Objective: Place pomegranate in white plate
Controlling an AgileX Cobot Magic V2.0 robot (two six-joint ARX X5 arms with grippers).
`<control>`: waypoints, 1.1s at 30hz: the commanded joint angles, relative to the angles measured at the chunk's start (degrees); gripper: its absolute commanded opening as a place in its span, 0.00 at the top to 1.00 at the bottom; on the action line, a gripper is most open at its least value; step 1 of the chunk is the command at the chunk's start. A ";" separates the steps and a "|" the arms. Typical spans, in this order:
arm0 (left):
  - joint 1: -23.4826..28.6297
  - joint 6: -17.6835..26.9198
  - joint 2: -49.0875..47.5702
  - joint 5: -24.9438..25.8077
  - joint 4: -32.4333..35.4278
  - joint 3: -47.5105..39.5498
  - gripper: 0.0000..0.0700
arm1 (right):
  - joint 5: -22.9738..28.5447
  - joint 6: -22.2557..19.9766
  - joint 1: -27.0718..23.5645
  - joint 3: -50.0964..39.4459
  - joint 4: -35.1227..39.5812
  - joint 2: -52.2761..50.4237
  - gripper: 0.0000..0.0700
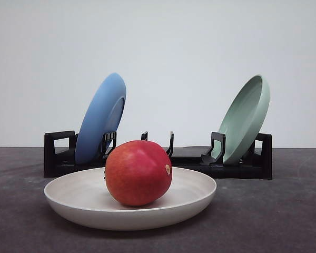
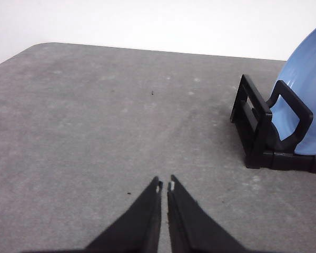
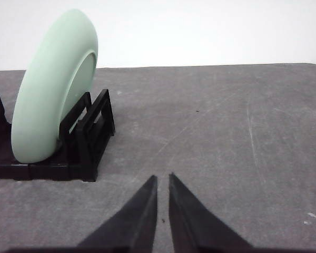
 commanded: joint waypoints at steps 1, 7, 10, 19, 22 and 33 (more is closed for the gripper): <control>-0.02 -0.37 -0.04 -0.19 -0.08 -0.59 1.00 | 0.07 0.52 -0.04 -0.24 0.74 -0.02 0.95; -0.02 -0.37 -0.04 -0.22 -0.08 -0.59 1.00 | 0.07 0.52 -0.04 -0.24 0.72 -0.02 0.95; -0.02 -0.37 -0.04 -0.20 -0.08 -0.59 1.00 | 0.07 0.52 -0.04 -0.24 0.72 -0.02 0.95; -0.02 -0.37 -0.04 -0.20 -0.08 -0.59 1.00 | 0.07 0.51 -0.04 -0.22 0.72 -0.02 0.95; -0.02 -0.37 -0.04 -0.22 -0.08 -0.59 1.00 | 0.07 0.51 -0.04 -0.24 0.72 -0.02 0.95; -0.02 -0.37 -0.04 -0.22 -0.08 -0.59 1.00 | 0.07 0.52 -0.04 -0.22 0.72 -0.02 0.95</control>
